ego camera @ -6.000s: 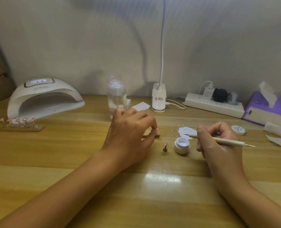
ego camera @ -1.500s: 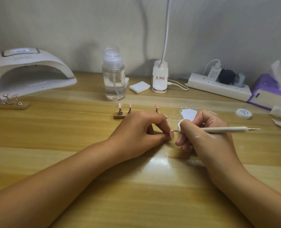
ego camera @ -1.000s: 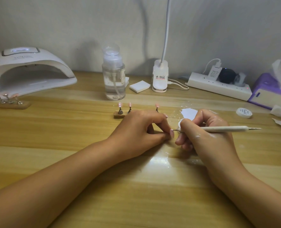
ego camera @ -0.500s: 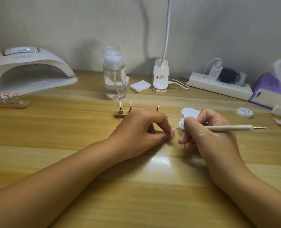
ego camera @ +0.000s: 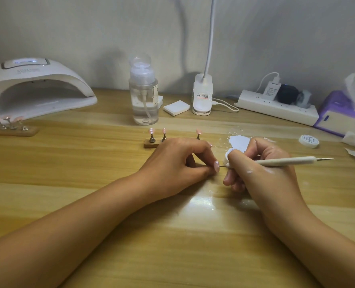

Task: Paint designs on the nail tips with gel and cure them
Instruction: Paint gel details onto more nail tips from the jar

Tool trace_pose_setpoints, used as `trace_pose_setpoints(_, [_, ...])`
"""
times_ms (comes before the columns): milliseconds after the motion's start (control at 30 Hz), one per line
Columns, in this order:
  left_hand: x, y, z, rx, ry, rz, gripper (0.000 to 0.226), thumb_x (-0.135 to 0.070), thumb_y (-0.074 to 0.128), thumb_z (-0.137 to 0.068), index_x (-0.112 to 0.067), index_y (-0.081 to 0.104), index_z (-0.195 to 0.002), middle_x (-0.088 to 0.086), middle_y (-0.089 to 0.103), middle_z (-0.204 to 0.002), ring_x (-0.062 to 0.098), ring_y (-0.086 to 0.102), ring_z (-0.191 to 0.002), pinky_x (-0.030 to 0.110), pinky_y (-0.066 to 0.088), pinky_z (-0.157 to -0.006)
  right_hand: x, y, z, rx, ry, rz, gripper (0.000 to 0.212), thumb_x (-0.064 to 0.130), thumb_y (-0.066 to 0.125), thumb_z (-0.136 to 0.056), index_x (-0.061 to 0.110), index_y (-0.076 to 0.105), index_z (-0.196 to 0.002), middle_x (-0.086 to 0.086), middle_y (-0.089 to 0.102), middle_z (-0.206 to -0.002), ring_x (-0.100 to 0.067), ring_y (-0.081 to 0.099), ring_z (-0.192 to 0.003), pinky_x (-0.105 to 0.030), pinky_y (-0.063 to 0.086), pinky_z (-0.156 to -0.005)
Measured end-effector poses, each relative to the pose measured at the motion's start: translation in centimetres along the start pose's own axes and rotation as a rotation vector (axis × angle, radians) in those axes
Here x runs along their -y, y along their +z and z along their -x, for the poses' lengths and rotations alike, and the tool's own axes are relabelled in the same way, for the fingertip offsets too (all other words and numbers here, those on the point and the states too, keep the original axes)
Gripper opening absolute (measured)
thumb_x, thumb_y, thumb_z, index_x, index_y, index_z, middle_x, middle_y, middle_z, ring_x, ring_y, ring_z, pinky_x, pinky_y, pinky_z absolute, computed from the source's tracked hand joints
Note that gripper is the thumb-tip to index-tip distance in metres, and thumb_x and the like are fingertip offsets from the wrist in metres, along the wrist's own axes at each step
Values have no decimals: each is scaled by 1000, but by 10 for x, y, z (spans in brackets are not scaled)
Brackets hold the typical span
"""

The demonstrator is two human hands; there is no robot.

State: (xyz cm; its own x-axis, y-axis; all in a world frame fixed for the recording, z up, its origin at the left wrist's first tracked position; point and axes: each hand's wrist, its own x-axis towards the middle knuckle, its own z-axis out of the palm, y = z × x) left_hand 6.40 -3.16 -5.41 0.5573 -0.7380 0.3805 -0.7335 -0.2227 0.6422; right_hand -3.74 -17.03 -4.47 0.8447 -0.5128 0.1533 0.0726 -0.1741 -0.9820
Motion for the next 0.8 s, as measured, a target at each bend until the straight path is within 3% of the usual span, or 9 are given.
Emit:
trace_pose_setpoints(600, [0, 1, -1, -10, -15, 8, 13, -17, 79, -80, -28, 73, -81, -25, 64, -74, -3, 57, -57, 13, 35, -59, -3, 0, -2, 10, -26, 20, 21, 19, 60, -66, 22, 44, -53, -15, 63, -50, -16, 48, -38, -22, 39, -40])
trace_pose_setpoints(800, [0, 1, 0, -9, 6, 10, 9, -13, 79, -80, -22, 75, -81, -25, 61, -69, -19, 55, -63, 6, 33, -57, -4, -1, -2, 5, -13, 12, 19, 21, 61, -66, 21, 45, -55, -14, 64, -51, -16, 48, -38, -25, 38, -38])
